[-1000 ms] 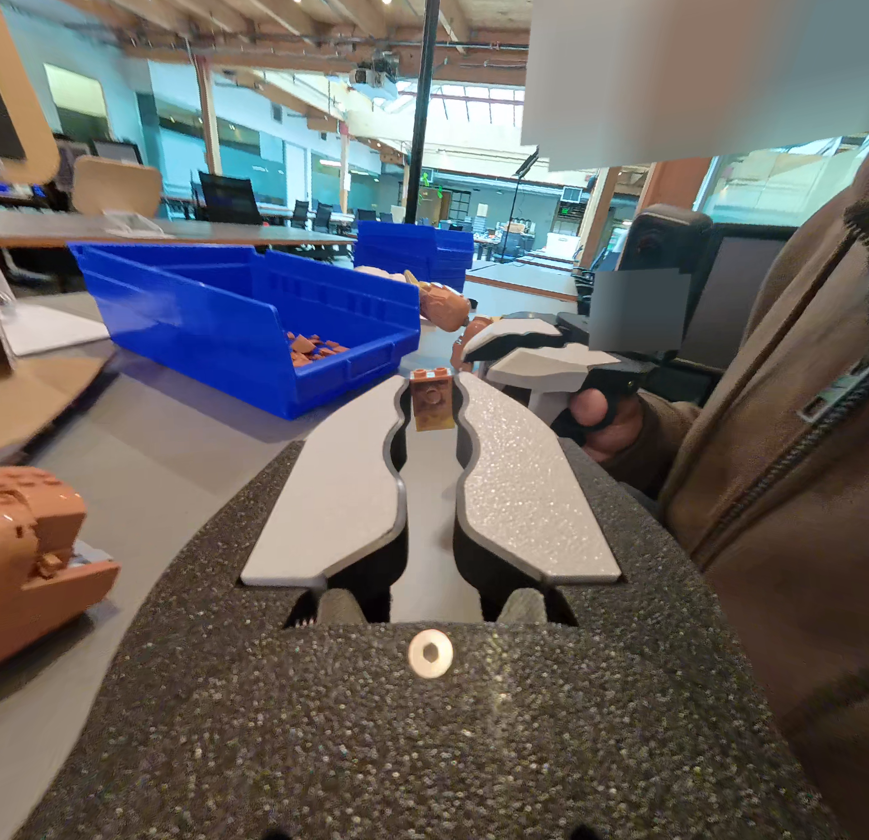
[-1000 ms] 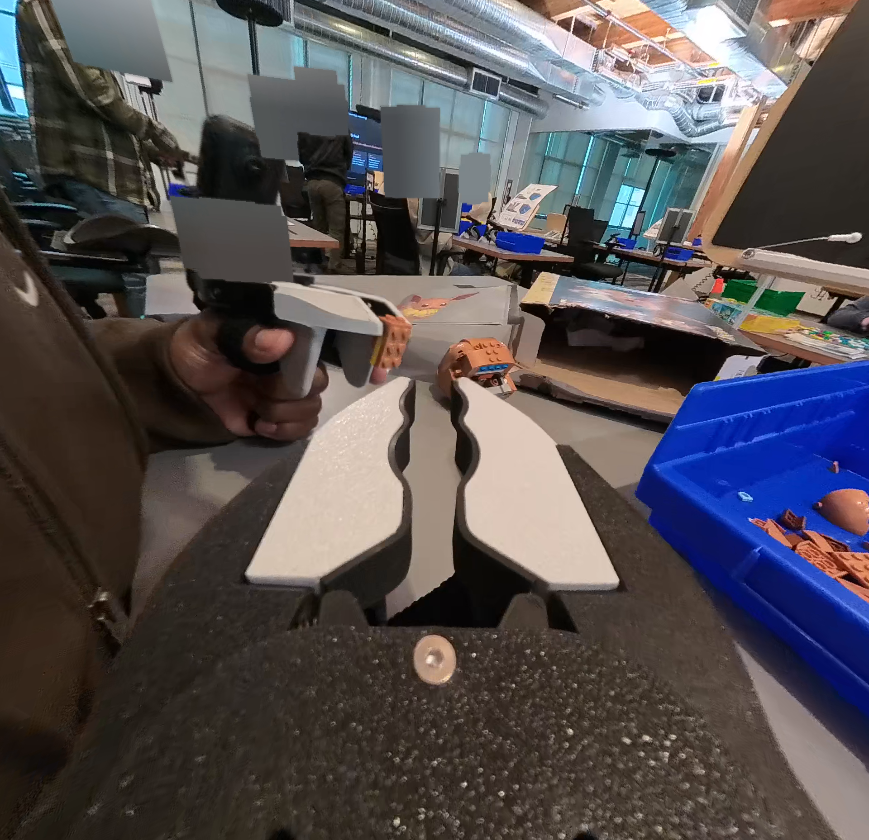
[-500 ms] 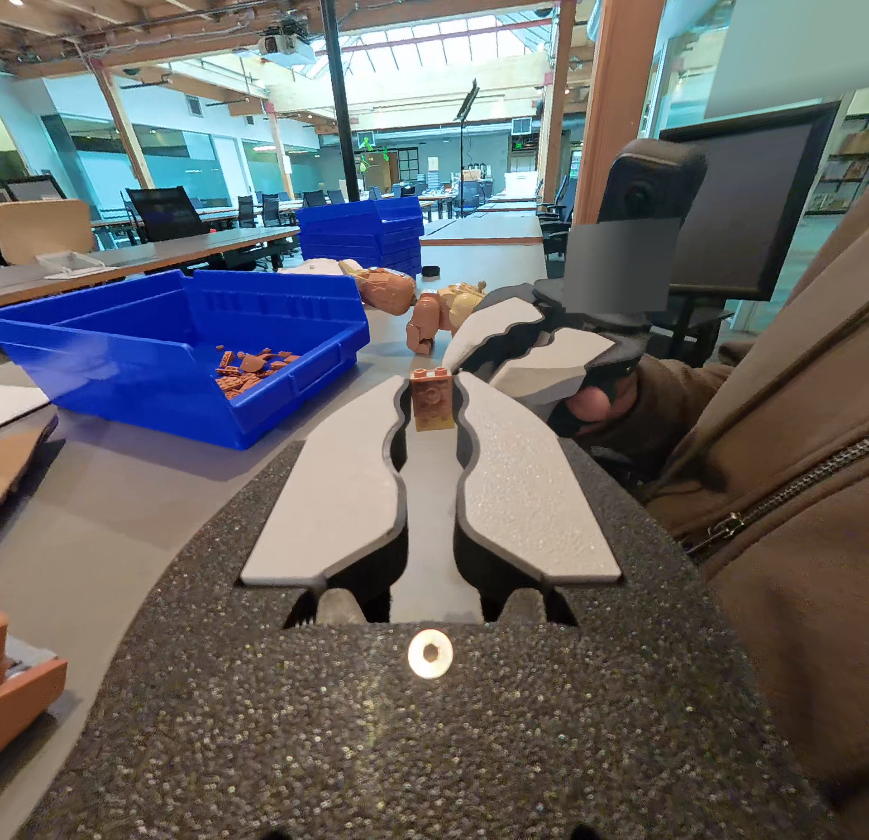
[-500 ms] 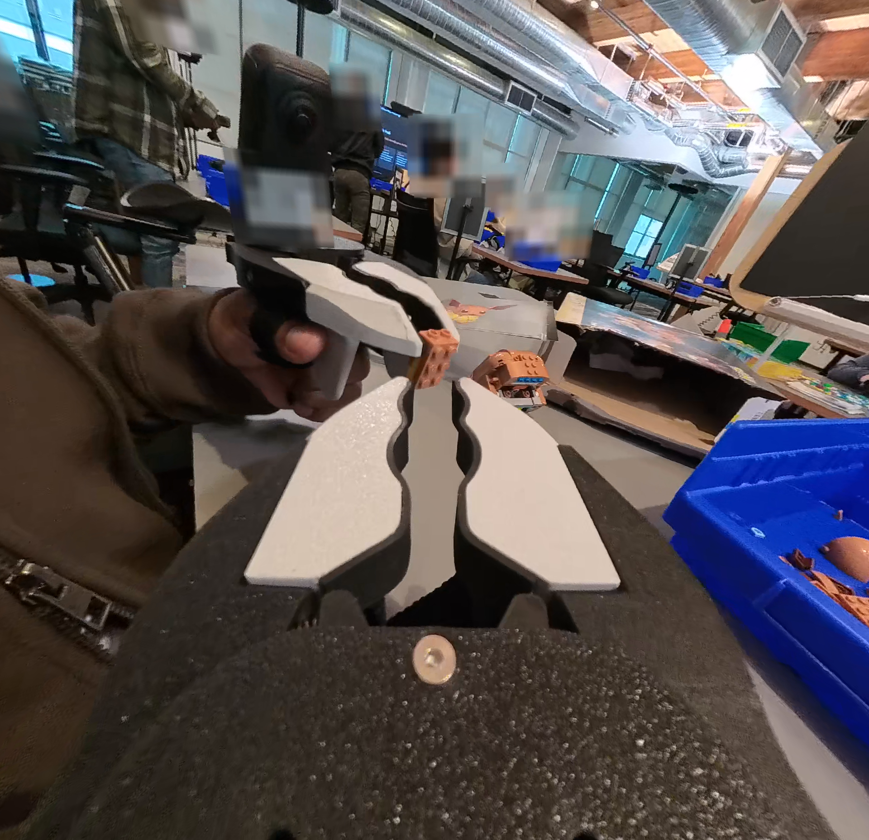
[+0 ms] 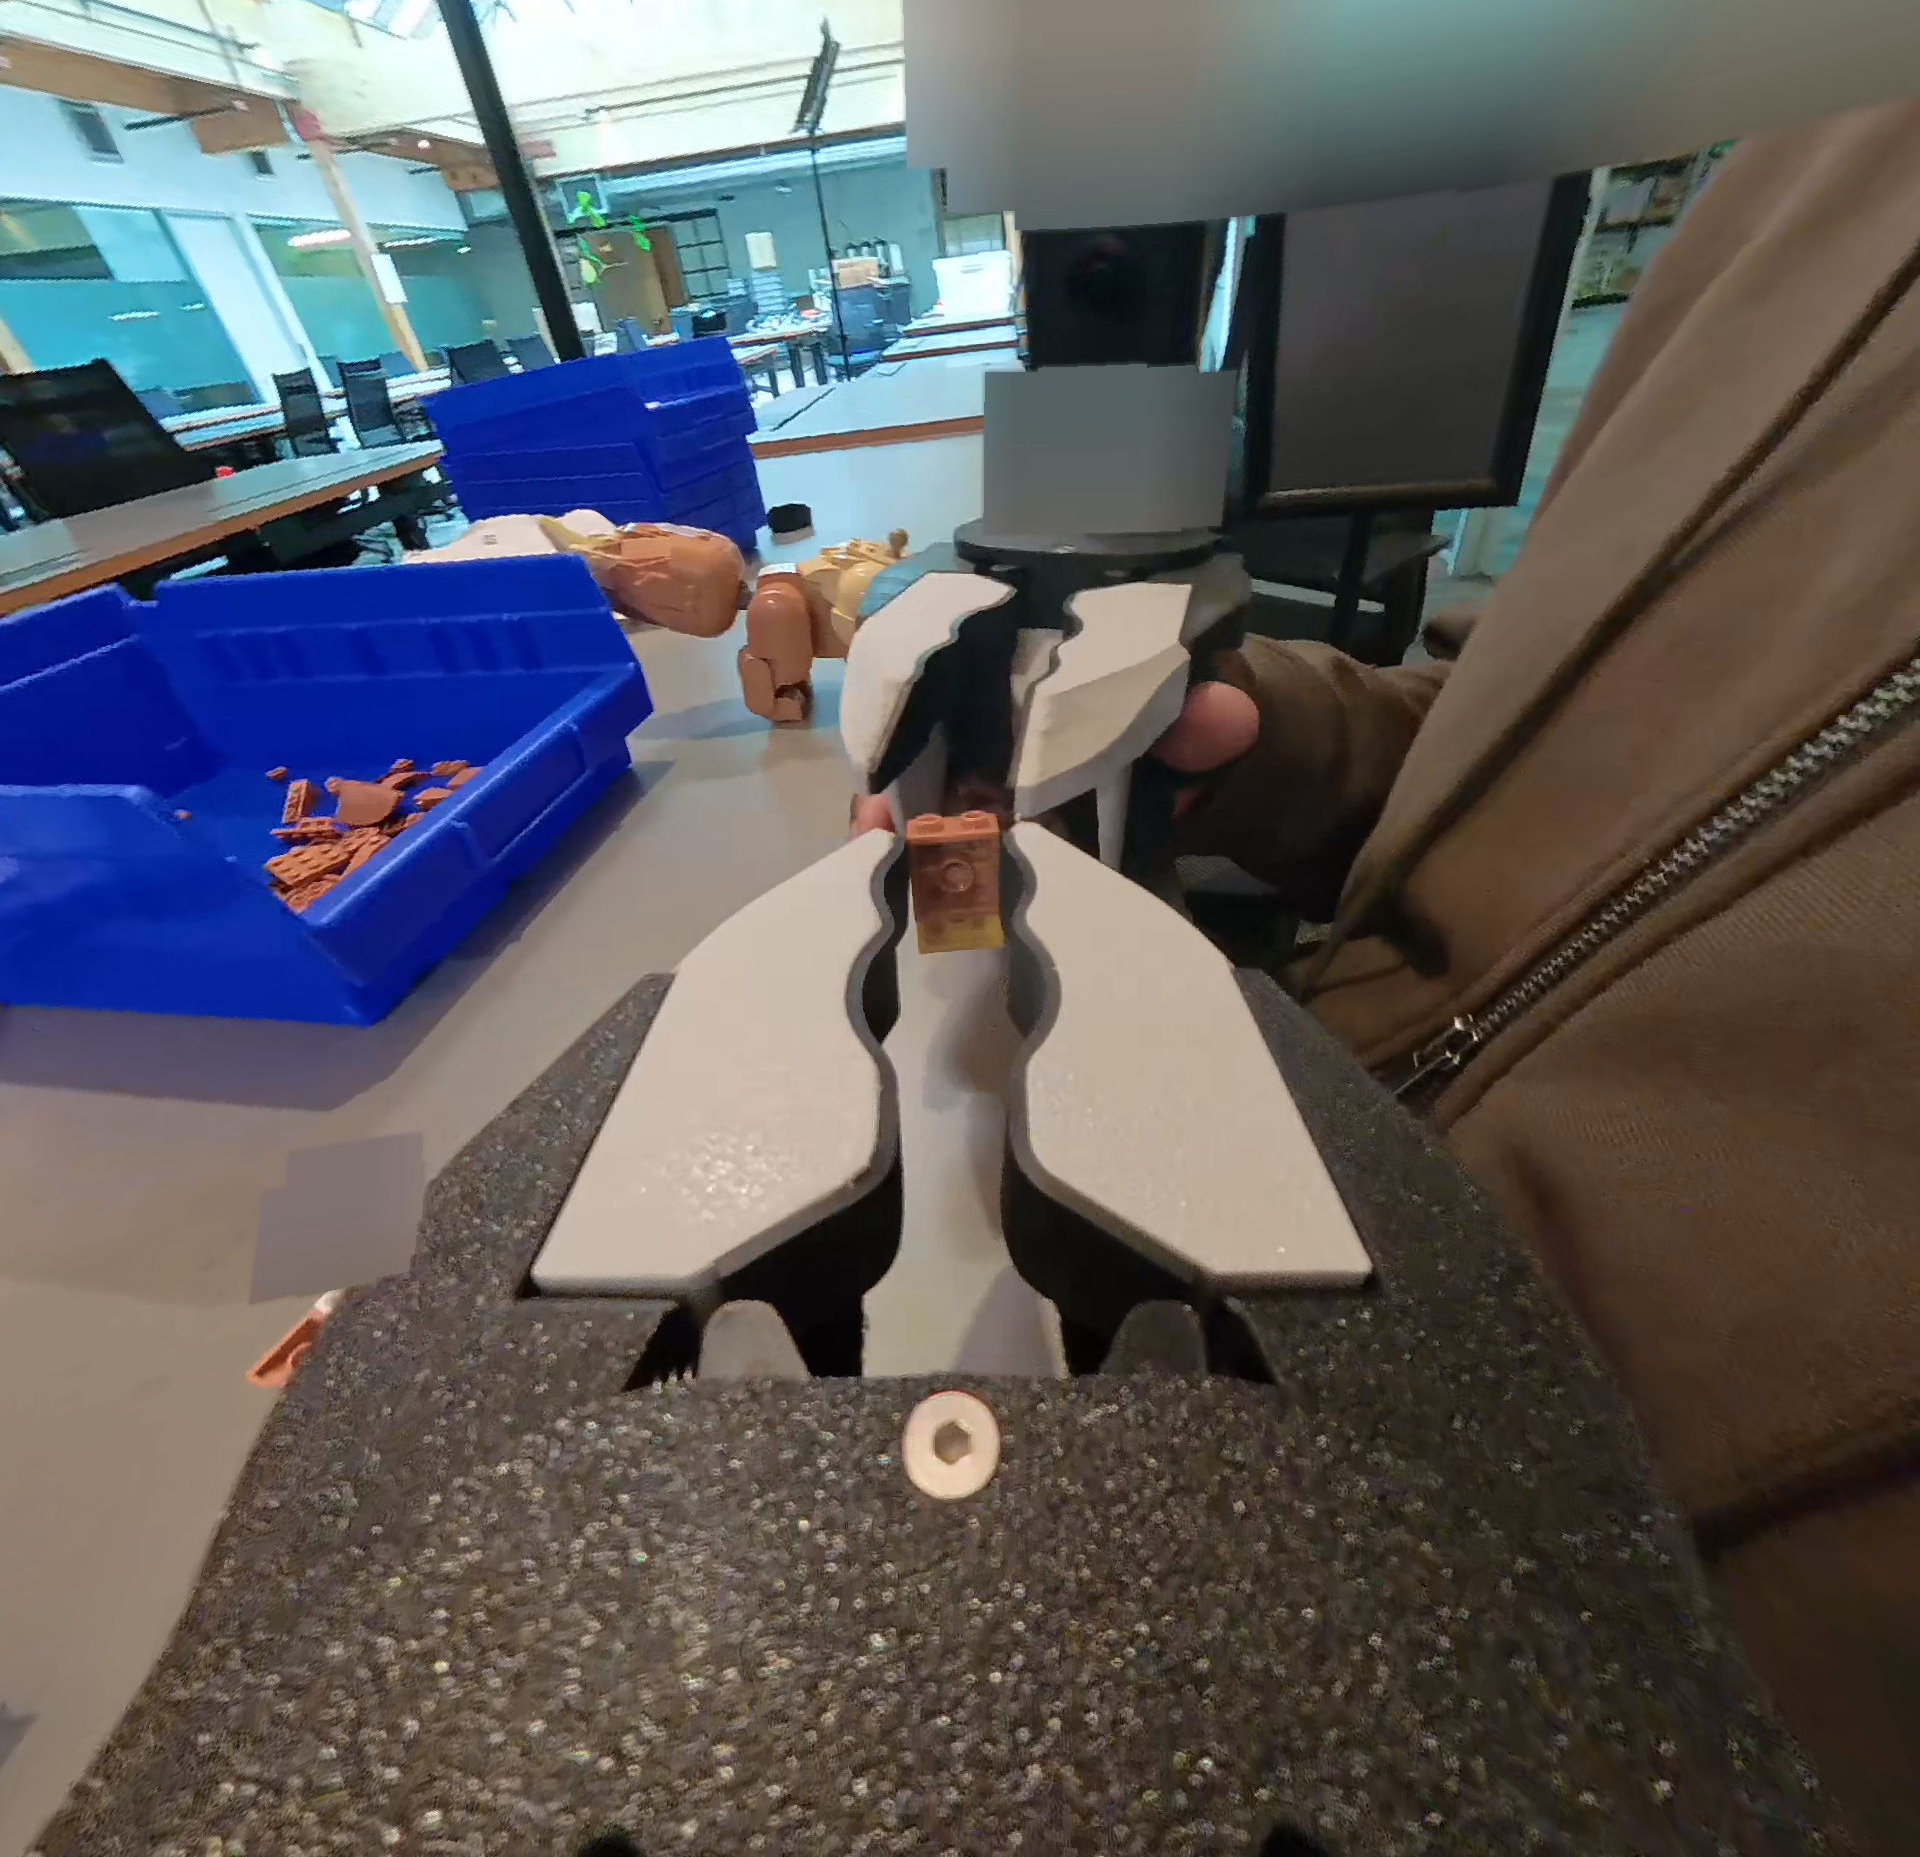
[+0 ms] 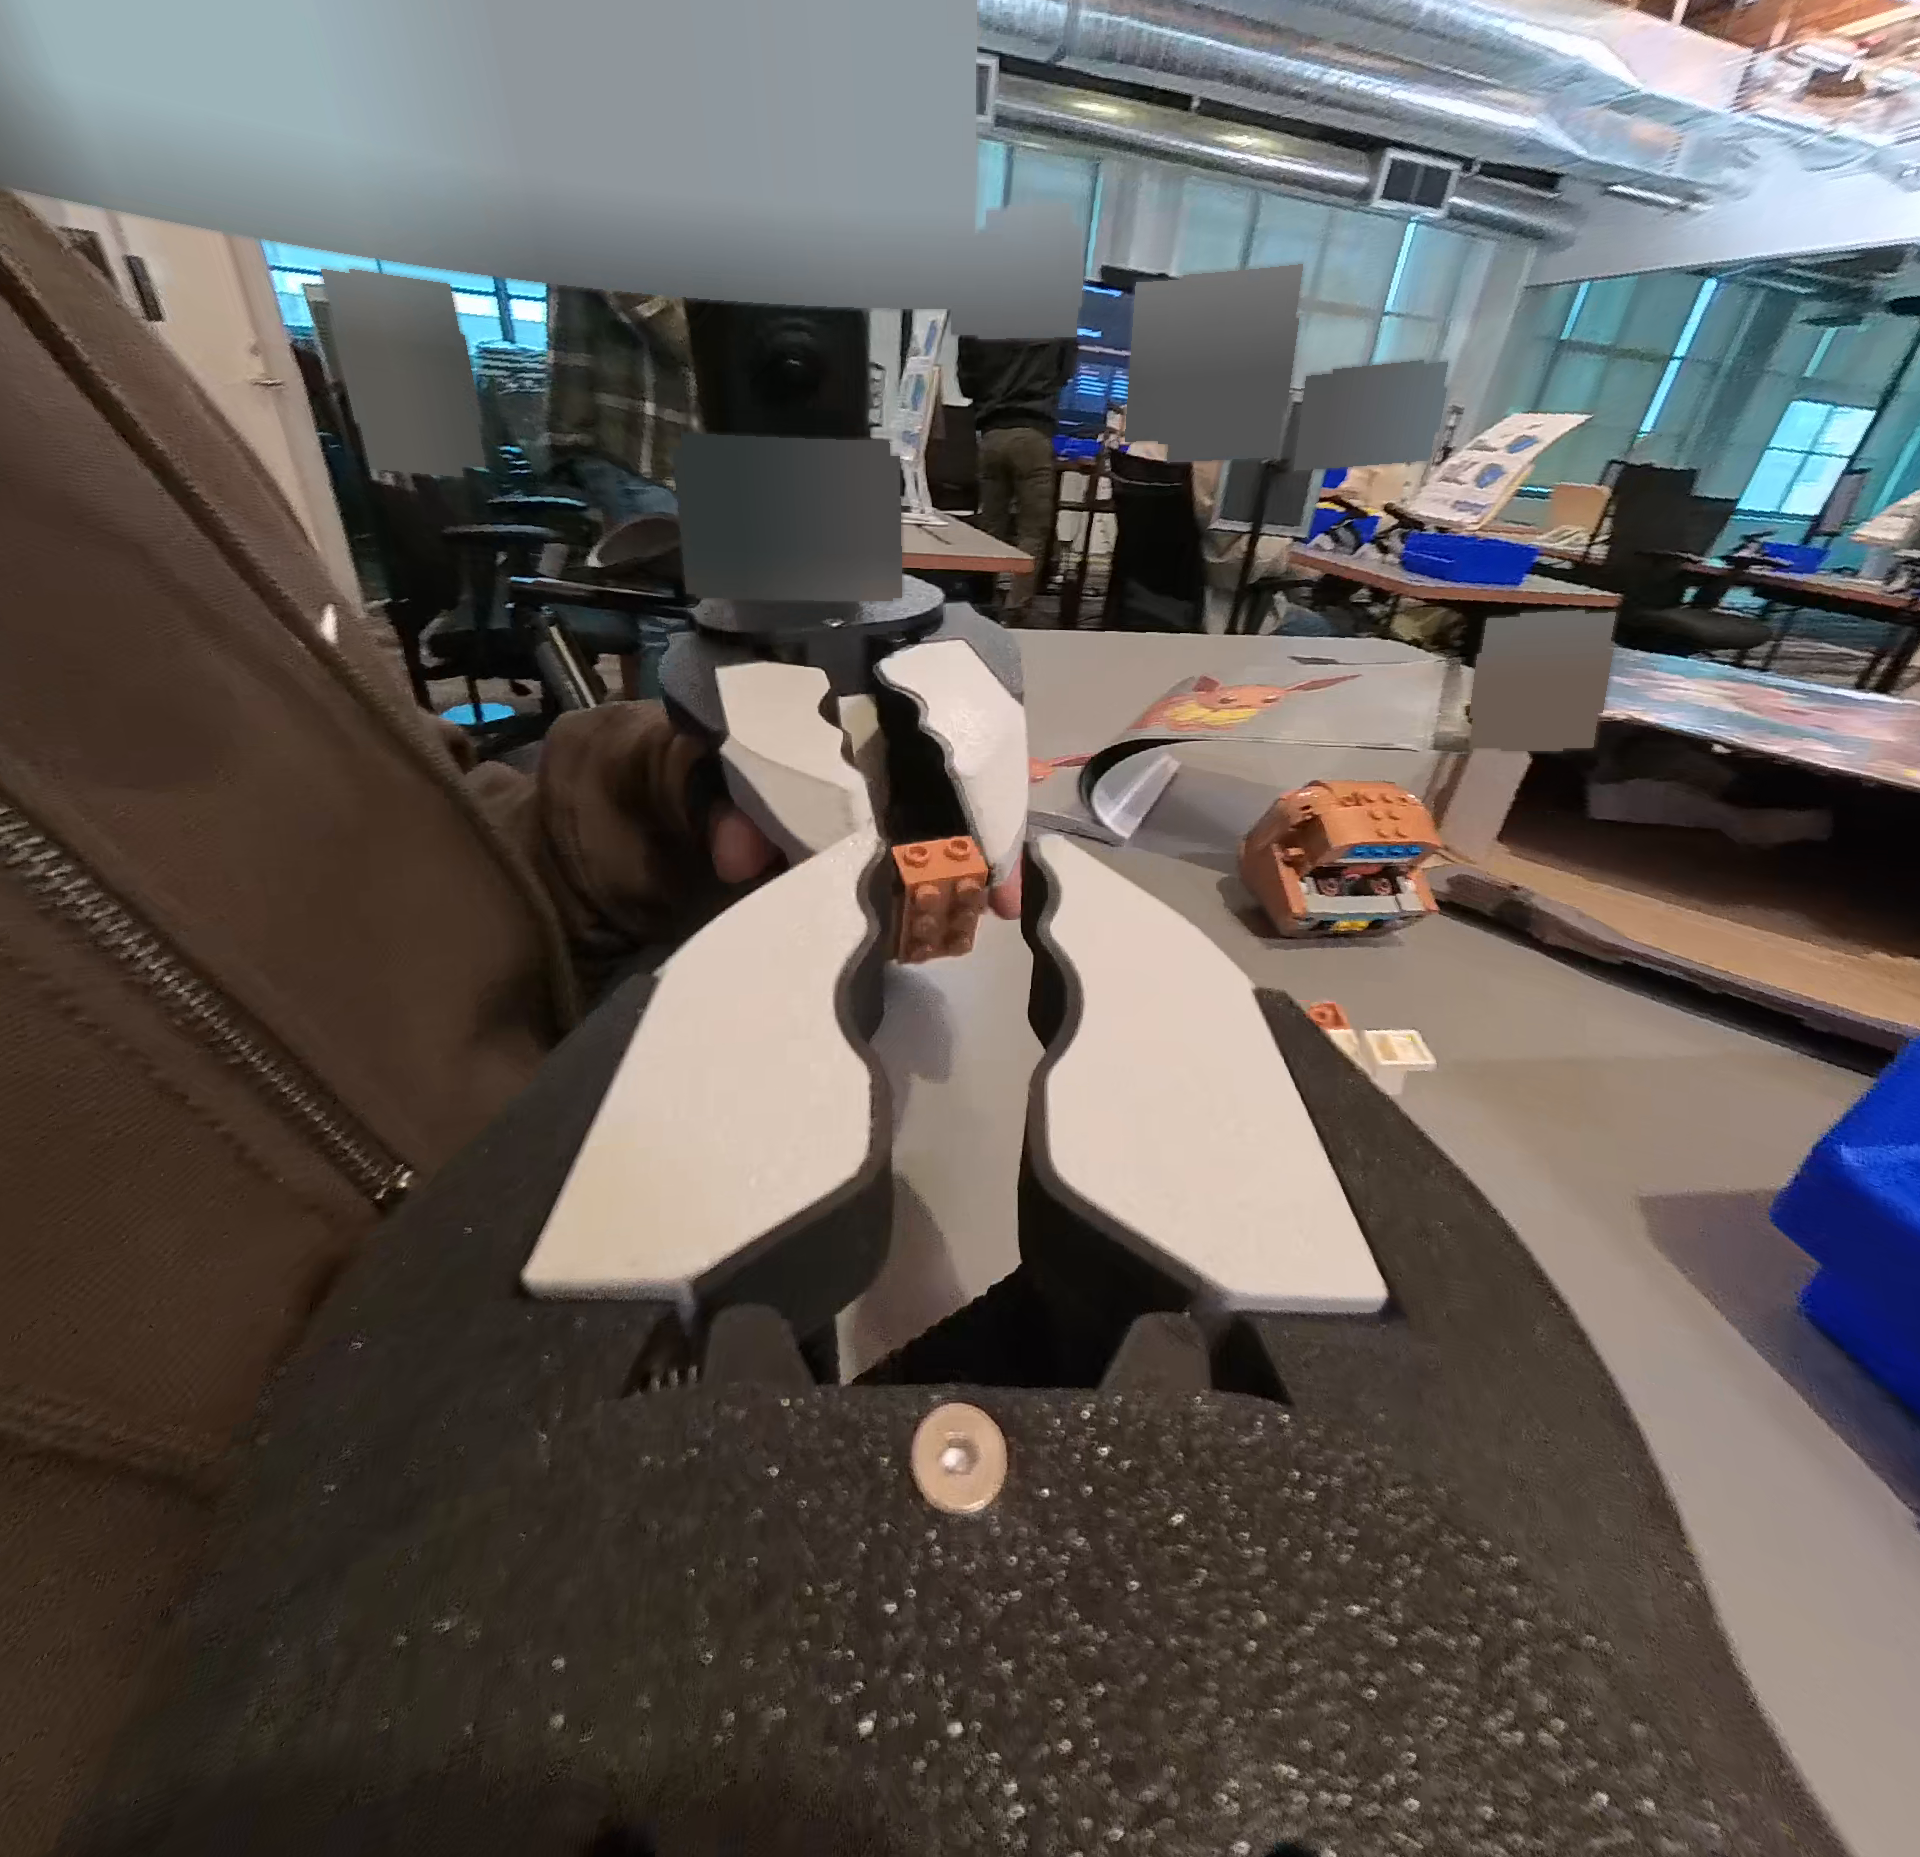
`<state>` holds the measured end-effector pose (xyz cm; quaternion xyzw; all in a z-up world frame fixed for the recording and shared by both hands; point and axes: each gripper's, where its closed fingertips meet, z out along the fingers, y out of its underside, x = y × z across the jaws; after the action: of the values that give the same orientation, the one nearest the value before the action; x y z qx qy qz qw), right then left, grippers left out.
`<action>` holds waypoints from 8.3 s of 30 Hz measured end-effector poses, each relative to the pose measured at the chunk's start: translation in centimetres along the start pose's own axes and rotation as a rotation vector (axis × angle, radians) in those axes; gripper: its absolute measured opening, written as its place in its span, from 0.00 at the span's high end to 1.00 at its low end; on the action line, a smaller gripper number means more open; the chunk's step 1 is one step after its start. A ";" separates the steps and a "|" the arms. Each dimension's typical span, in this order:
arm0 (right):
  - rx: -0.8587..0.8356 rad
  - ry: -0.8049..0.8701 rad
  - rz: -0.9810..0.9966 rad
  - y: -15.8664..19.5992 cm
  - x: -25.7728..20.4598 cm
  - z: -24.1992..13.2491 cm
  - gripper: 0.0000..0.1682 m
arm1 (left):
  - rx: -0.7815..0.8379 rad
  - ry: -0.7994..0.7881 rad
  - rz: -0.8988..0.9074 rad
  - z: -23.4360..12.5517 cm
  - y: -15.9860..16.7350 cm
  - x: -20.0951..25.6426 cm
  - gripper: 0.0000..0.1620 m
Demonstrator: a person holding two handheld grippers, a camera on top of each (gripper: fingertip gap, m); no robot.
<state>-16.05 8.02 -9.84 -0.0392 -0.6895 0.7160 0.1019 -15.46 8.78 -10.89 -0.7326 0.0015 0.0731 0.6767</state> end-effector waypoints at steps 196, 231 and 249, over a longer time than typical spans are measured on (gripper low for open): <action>-0.115 0.455 -0.846 -0.9 1.0 -0.6 0.97 | 0.356 0.111 -0.731 -1.5 -2.4 -1.6 0.90; -0.119 0.305 -0.873 0.2 -0.8 0.4 0.85 | 0.129 0.232 -0.684 0.4 -0.7 1.0 0.88; -0.054 0.221 -0.704 -0.2 -1.3 -0.3 0.86 | 0.178 0.201 -0.472 0.1 -1.6 1.6 0.90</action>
<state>-14.69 8.02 -9.74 0.1204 -0.6644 0.6100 0.4147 -13.75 9.18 -9.51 -0.6538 -0.0957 -0.1600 0.7333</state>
